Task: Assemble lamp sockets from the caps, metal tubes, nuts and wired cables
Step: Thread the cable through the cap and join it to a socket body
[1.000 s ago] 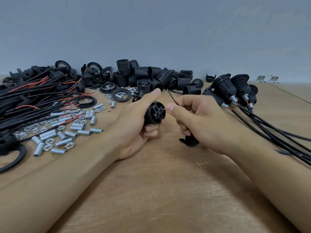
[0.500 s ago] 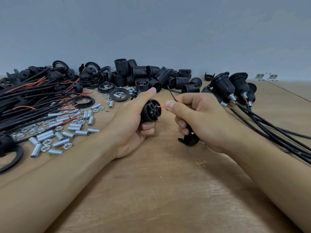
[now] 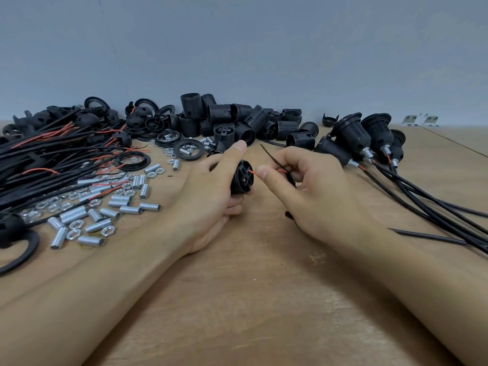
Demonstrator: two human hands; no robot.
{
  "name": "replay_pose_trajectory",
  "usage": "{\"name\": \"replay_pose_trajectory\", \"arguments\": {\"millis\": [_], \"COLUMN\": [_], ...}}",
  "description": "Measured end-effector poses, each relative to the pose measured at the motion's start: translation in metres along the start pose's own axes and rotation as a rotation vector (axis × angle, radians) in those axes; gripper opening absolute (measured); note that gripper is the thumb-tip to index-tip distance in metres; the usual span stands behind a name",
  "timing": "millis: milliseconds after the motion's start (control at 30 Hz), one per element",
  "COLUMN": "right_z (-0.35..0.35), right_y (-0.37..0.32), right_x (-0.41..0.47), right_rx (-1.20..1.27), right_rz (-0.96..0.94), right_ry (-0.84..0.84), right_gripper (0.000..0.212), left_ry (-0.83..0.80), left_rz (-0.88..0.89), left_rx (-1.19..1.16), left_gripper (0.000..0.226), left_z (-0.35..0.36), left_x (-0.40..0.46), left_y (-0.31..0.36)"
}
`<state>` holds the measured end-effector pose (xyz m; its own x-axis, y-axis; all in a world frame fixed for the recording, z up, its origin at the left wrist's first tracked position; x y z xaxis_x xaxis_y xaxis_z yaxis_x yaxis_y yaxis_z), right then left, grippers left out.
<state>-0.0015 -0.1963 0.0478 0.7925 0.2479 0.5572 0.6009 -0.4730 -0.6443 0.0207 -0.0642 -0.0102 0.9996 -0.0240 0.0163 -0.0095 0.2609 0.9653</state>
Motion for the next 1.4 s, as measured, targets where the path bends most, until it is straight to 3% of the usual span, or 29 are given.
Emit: {"name": "replay_pose_trajectory", "arguments": {"millis": [200, 567, 1067, 1400], "right_z": [0.004, 0.002, 0.003, 0.007], "right_y": [-0.003, -0.008, -0.016, -0.016], "right_x": [0.000, 0.001, -0.001, -0.002], "right_rx": [0.205, 0.309, 0.268, 0.282], "right_rz": [0.016, -0.042, -0.080, -0.080], "right_ry": [0.013, -0.012, 0.011, -0.023], "right_gripper": [0.017, 0.012, 0.007, 0.012], "left_ry": [-0.078, -0.164, -0.194, -0.119], "left_rz": [-0.008, -0.138, -0.135, -0.135], "left_rx": [0.064, -0.010, -0.042, 0.022], "left_gripper": [0.041, 0.044, 0.053, 0.058], "left_z": [0.011, 0.014, 0.017, 0.012], "left_x": [-0.003, -0.004, -0.008, -0.009], "left_y": [0.000, -0.006, -0.003, -0.005]}}
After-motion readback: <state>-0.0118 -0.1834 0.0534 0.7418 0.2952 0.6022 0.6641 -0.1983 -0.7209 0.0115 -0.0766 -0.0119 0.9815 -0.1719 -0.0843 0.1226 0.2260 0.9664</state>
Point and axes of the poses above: each hand's wrist, its own x-axis towards the middle knuckle, its own z-axis out of the palm, y = z × x, the point moved 9 cm from there along x, towards the middle knuckle
